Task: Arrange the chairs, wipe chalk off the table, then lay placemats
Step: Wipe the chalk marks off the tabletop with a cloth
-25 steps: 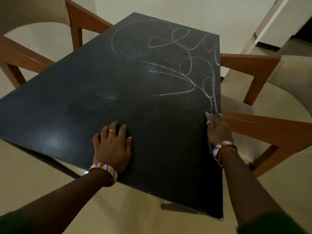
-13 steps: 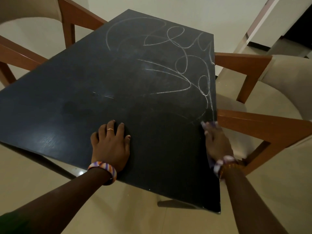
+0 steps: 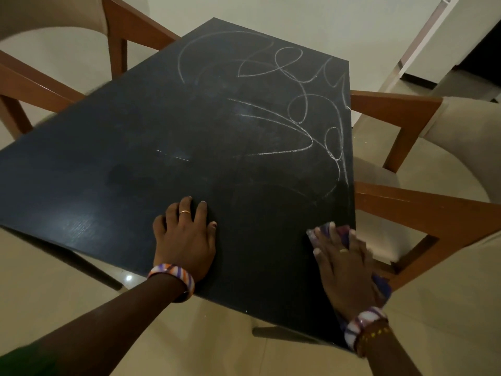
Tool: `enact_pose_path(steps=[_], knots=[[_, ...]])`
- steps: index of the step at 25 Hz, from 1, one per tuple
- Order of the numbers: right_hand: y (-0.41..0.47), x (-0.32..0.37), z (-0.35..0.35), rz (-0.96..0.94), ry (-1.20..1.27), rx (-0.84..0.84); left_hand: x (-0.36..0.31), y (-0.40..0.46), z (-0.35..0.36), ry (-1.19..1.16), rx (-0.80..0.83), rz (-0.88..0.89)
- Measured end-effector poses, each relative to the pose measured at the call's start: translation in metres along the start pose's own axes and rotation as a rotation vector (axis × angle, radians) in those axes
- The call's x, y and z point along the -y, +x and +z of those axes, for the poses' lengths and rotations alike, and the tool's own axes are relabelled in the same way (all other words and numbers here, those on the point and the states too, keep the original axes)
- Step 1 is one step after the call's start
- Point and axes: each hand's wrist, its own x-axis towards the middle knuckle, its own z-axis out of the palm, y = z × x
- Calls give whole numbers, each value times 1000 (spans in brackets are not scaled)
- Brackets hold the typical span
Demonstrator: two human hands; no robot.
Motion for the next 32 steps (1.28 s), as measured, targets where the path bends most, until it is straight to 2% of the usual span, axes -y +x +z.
enact_pose_path(steps=[5, 6, 8, 10, 12, 14, 16, 19, 20, 22, 24, 26, 28, 32], knots=[[128, 1, -12, 180, 59, -40, -2, -2, -2, 6, 2, -9], [133, 14, -10, 148, 30, -58, -2, -2, -2, 1, -5, -8], [111, 49, -1, -49, -12, -53, -1, -1, -2, 7, -10, -8], [58, 67, 12, -243, -13, -61, -1, -1, -2, 5, -10, -10], [8, 61, 15, -315, 28, -93, -1, -2, -2, 2, -6, -12], [9, 31, 4, -213, 54, -78, -1, -1, -2, -3, -4, -11], [50, 2, -9, -16, 41, -35, -1, 0, -2, -5, -4, -12], [108, 4, -15, 148, 18, -32, -2, -1, -1, 0, -4, -12], [115, 17, -9, 119, -7, -43, -1, -1, 0, -6, -6, -10], [97, 50, 4, -59, -61, -48, 0, 0, 0, -12, -6, -8], [46, 71, 16, -273, -61, -28, 0, -2, -1, -7, 1, -13], [2, 71, 15, -362, 9, 4, -1, -3, -2, -14, 4, -20], [11, 47, 8, -303, 22, 5, 0, -2, -2, -25, 10, -17], [107, 38, -4, -3, -66, -42, 0, -2, -1, -42, 16, -18]])
